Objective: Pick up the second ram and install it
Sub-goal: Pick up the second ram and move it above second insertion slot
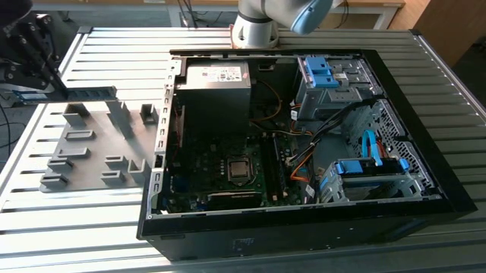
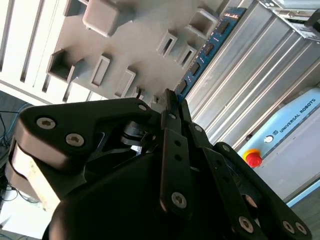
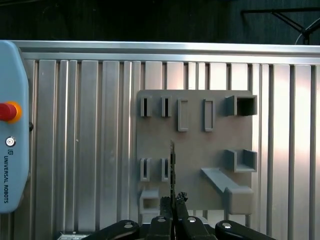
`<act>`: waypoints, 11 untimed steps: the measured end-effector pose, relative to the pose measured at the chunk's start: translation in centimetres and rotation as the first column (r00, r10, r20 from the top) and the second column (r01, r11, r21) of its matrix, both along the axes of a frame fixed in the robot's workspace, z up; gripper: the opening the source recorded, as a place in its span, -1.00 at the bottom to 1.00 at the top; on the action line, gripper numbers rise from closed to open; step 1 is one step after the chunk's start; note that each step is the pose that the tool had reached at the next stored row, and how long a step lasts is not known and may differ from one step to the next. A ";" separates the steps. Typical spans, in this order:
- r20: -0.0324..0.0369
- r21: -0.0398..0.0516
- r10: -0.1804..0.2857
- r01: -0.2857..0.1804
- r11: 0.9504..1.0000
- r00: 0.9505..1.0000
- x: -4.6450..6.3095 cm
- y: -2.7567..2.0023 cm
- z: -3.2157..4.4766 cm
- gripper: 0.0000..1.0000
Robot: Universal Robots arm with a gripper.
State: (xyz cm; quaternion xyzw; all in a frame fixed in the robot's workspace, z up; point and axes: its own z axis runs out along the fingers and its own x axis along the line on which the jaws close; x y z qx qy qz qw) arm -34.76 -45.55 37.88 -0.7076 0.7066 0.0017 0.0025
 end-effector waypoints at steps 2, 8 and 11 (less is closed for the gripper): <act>0.000 0.000 0.000 0.000 1.000 1.000 0.7 0.00 -0.02 -0.72; 0.000 0.000 0.000 0.000 1.000 1.000 2.9 0.00 -0.06 -0.72; 0.000 0.000 0.000 0.000 1.000 1.000 4.2 0.00 -0.08 -0.72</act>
